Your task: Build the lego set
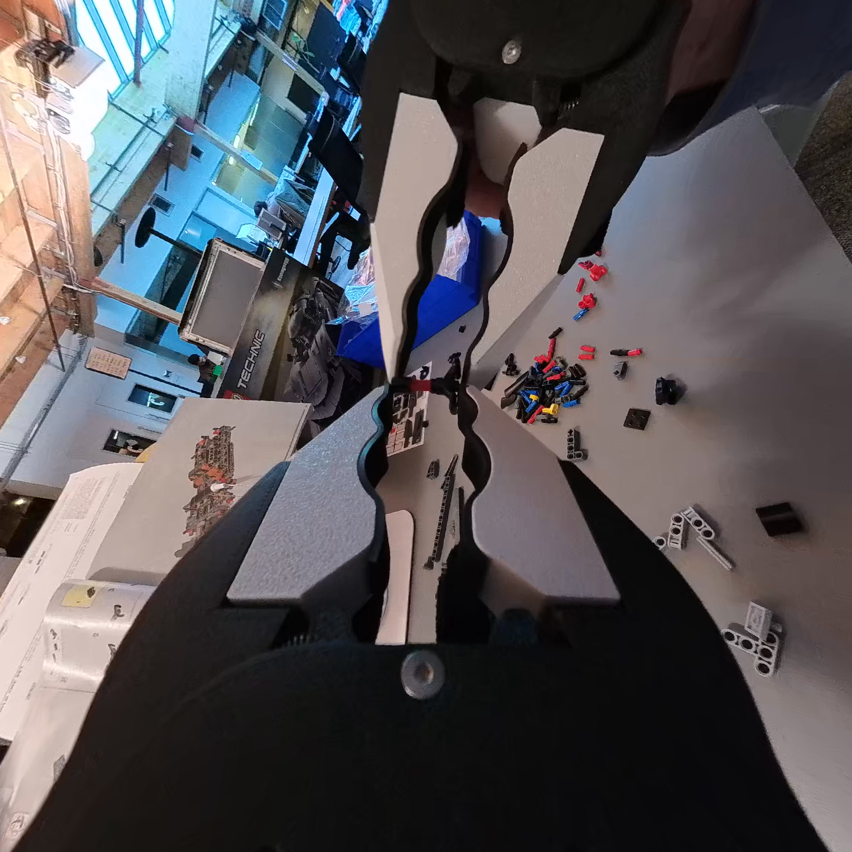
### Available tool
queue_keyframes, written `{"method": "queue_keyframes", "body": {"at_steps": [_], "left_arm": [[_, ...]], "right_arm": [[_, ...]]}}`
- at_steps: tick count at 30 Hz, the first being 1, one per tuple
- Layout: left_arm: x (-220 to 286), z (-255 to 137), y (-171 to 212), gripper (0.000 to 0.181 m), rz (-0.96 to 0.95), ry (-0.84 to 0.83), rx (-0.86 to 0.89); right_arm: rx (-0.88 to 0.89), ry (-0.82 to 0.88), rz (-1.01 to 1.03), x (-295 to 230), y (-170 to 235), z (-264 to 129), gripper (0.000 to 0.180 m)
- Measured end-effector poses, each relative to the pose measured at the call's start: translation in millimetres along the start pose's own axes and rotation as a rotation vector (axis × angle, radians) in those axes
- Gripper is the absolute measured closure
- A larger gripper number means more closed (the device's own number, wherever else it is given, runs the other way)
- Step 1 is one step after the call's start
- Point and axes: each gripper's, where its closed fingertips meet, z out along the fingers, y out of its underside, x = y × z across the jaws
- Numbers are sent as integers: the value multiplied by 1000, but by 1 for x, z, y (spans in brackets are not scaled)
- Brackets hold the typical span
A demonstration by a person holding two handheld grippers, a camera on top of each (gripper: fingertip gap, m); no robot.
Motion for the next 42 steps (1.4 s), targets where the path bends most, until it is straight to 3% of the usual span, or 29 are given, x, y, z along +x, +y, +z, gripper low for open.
{"method": "queue_keyframes", "body": {"at_steps": [4,15,42], "left_arm": [[-1,0,1,155,5,4,-5],[2,1,4,155,9,24,-12],[-4,-3,-1,155,22,14,-9]], "right_arm": [[0,-9,-11,-2,0,1,160],[-6,7,-35,0,2,3,150],[-22,7,-85,4,-4,2,158]]}}
